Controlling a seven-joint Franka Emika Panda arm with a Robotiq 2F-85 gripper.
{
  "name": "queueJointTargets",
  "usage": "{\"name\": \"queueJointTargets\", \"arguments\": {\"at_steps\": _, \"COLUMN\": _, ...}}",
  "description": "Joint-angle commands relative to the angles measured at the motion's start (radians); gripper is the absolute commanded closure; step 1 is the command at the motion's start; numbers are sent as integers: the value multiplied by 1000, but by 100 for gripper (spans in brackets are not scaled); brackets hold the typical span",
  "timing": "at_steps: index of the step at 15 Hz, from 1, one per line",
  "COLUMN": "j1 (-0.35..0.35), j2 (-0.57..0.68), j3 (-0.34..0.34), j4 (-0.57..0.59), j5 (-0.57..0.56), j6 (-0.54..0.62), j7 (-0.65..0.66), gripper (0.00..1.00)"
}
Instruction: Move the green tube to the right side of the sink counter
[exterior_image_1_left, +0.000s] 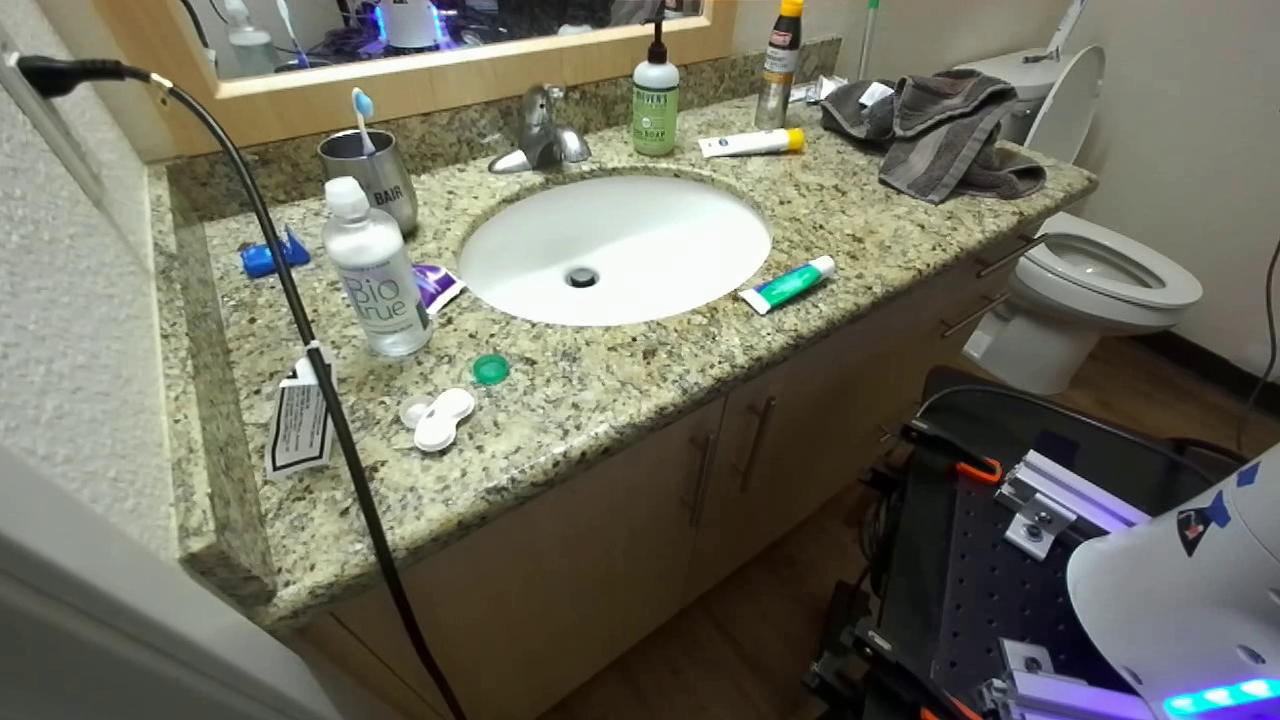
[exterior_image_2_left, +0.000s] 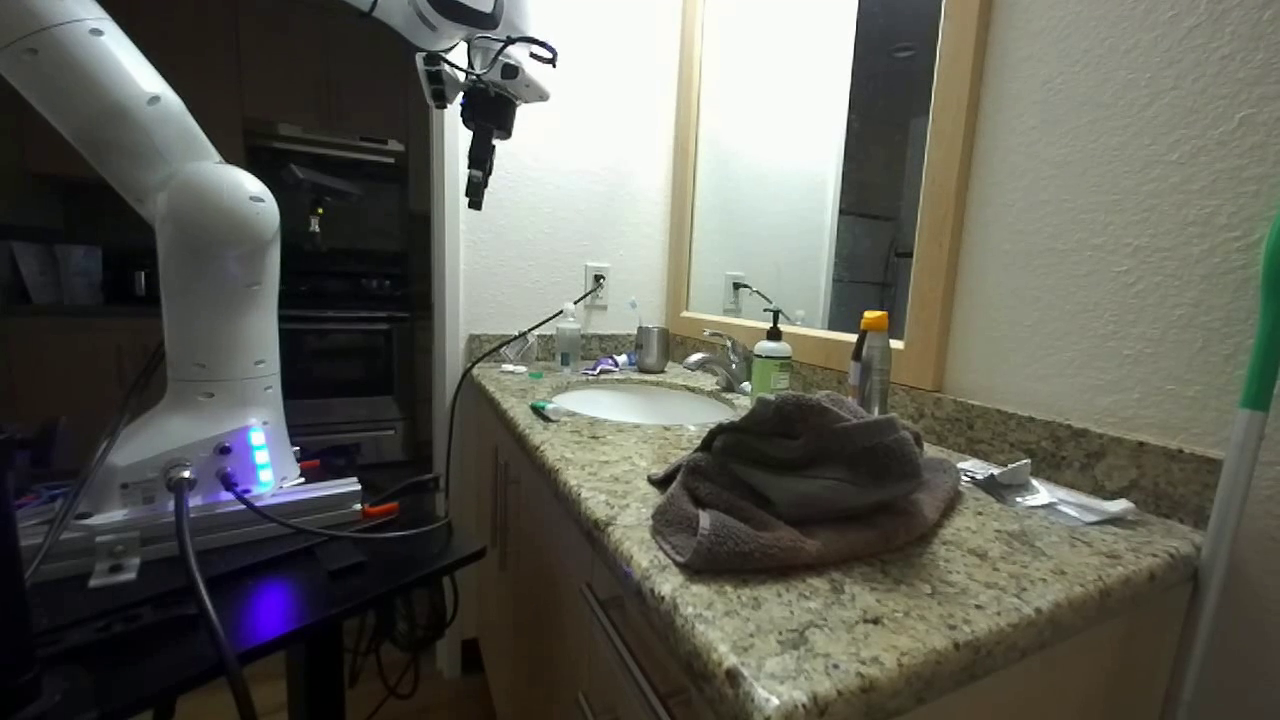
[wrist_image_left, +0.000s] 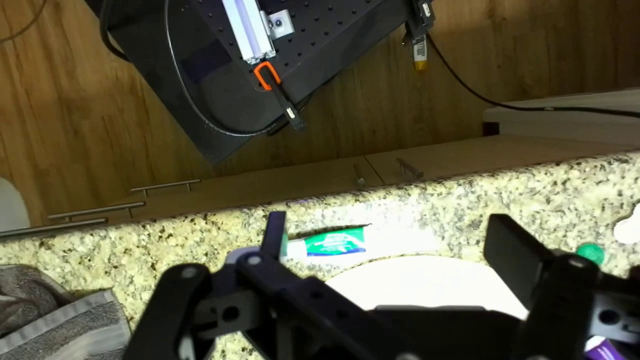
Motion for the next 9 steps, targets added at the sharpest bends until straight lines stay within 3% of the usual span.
{"name": "queueJointTargets", "arguments": {"at_steps": 1, "j1": -13, "j2": 2, "j3": 12, "j4": 3, "j5": 5, "j6": -2, "j7": -7, "gripper": 0}}
{"name": "queueJointTargets", "arguments": {"at_steps": 2, "j1": -11, "j2": 0, "j3": 15, "j4": 3, "j5": 5, "j6": -2, "j7": -7, "gripper": 0}}
{"name": "queueJointTargets", "arguments": {"at_steps": 3, "j1": -39, "j2": 26, "j3": 56, "j4": -9, "j5": -37, "j6": 82, "j7": 92, "gripper": 0}}
{"name": "queueJointTargets", "arguments": {"at_steps": 9, "j1": -159, "j2": 245, "j3": -13, "j4": -113, "j5": -147, "j6": 548, "j7": 312, "gripper": 0}}
